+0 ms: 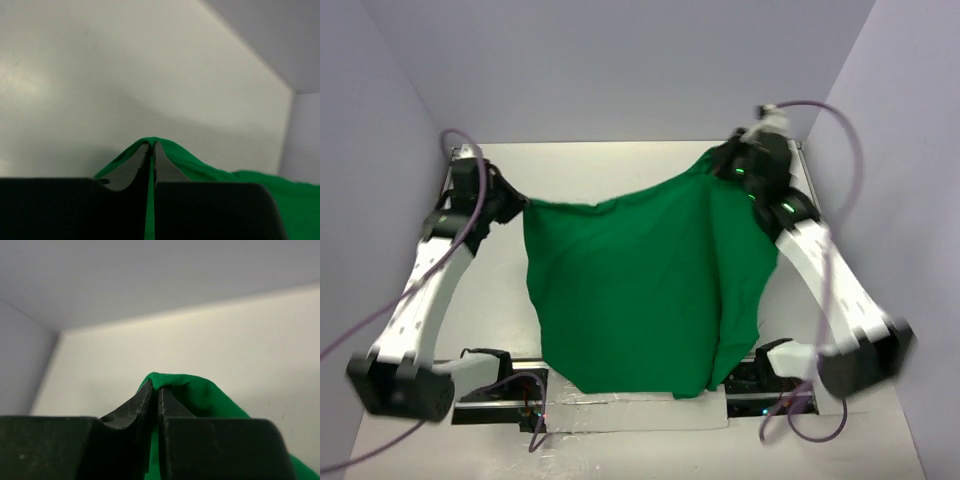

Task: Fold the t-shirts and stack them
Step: Flatten out the tshirt

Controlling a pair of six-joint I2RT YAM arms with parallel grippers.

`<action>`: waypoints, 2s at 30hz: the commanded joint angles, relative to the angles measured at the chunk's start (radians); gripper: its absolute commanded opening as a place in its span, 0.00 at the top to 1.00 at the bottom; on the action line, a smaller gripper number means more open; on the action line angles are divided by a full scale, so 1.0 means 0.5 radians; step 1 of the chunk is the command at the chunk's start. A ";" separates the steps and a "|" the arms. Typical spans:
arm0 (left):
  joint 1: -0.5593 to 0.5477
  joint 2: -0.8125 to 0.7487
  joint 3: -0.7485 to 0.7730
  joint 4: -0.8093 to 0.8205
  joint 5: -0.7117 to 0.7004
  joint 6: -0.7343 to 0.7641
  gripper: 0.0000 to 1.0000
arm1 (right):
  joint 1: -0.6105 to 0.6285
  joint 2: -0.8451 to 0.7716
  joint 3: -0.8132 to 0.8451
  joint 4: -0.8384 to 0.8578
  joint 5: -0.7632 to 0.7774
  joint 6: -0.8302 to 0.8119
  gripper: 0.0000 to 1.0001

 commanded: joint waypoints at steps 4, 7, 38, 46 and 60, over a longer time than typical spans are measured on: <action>0.186 0.859 0.037 0.295 0.002 0.064 0.90 | -0.018 1.071 0.328 -0.004 -0.218 0.132 0.41; 0.194 1.118 0.198 0.214 -0.055 0.089 0.90 | -0.033 1.177 0.357 0.001 -0.287 0.218 0.37; 0.234 1.104 0.179 0.273 -0.028 0.077 0.90 | -0.122 1.427 0.042 0.060 -0.291 0.536 0.47; 0.241 1.073 0.166 0.265 -0.031 0.091 0.90 | -0.147 1.403 -0.225 0.478 -0.503 0.972 0.43; 0.243 1.071 0.158 0.267 -0.018 0.104 0.90 | -0.205 1.505 -0.222 0.602 -0.440 1.124 0.51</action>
